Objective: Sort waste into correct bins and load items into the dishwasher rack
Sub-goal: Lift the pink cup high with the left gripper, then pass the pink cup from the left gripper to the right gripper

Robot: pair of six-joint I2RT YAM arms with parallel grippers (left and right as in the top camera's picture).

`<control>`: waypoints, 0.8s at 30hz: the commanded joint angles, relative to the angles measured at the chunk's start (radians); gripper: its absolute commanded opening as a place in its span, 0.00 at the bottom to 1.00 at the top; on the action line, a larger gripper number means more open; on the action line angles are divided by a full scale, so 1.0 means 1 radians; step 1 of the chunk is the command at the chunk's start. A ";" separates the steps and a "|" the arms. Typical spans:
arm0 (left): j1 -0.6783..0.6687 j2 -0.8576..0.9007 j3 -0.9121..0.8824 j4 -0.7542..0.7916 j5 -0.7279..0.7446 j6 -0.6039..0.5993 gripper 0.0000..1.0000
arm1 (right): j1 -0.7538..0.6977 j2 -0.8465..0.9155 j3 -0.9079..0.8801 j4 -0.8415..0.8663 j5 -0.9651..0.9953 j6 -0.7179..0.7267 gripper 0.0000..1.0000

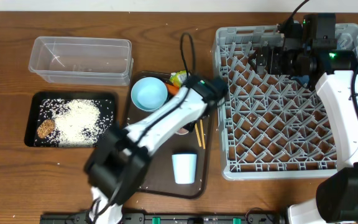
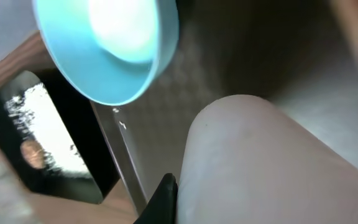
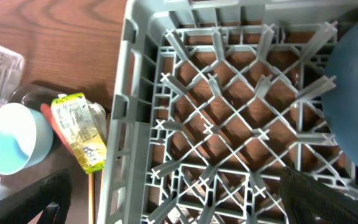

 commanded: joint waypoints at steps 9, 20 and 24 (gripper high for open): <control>0.352 -0.343 0.045 0.131 0.566 0.063 0.06 | -0.017 -0.004 0.002 0.068 -0.354 -0.105 0.99; 0.624 -0.341 0.007 0.233 1.295 0.320 0.07 | 0.003 0.011 -0.221 0.571 -0.916 -0.043 0.99; 0.642 -0.338 -0.014 0.253 1.408 0.394 0.06 | 0.012 0.011 -0.315 0.818 -1.011 0.088 0.99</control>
